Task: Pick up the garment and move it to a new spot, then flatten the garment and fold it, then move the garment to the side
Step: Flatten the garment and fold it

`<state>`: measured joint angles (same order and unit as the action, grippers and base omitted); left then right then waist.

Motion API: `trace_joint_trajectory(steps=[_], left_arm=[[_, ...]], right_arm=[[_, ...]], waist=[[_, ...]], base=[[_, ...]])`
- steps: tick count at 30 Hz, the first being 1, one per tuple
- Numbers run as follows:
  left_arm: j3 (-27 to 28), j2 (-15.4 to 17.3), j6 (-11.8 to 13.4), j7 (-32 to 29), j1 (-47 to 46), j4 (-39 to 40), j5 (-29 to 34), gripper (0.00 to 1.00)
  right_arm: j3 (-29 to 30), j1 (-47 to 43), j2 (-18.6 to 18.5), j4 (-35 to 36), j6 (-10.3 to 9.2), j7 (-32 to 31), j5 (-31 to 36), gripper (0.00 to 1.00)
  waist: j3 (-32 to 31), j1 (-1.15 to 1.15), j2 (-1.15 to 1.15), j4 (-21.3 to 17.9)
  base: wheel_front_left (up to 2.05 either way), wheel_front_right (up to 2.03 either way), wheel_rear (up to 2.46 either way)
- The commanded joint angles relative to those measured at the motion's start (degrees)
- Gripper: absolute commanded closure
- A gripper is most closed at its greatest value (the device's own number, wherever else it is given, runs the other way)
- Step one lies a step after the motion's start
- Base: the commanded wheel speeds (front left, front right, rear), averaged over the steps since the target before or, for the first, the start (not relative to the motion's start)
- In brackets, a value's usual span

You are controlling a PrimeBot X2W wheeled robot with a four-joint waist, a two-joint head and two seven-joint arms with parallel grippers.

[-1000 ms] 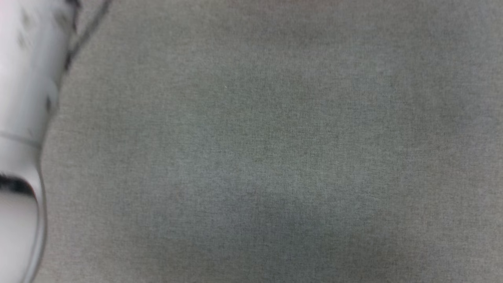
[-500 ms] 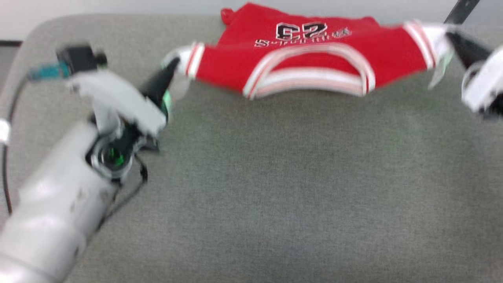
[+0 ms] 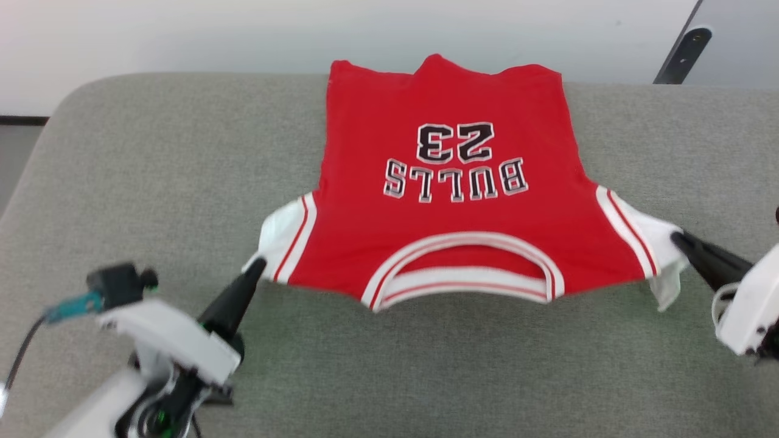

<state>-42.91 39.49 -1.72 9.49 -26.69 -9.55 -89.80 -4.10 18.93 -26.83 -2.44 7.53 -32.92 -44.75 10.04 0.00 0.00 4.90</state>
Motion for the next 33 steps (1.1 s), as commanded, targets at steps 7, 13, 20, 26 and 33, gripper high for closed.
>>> trace_joint_trajectory(steps=[7,13,20,26,33], left_arm=[[1.84,6.4,4.56,4.01,12.43,11.66,-1.2,1.0],[3.14,8.71,7.47,5.13,18.32,18.25,-0.1,1.0],[0.27,8.35,12.1,4.54,17.42,15.95,6.68,1.0],[-3.69,4.2,12.07,2.36,14.43,8.1,10.25,1.0],[-6.83,-1.85,10.06,1.58,11.08,-2.1,12.65,1.0]], right_arm=[[6.64,-11.21,4.51,13.0,-0.08,-7.96,6.62,1.0],[10.5,-17.48,7.51,20.92,-0.08,-13.48,8.35,1.0],[8.99,-19.48,8.94,19.16,-0.08,-17.52,9.12,1.0],[2.84,-16.03,6.85,11.42,-0.08,-14.89,11.56,1.0],[-4.65,-13.12,3.97,3.37,-0.08,-10.96,13.09,1.0]], waist=[[0.18,0.0,0.0,-1.45],[1.1,0.0,0.0,-1.67],[1.99,0.0,0.0,-1.45],[3.22,0.0,0.0,-0.89],[5.16,0.0,0.0,0.3]], base=[[0.0,0.0,0.0],[0.0,0.0,0.0],[0.0,0.0,0.0],[0.0,0.0,0.0],[0.0,0.0,0.0]])
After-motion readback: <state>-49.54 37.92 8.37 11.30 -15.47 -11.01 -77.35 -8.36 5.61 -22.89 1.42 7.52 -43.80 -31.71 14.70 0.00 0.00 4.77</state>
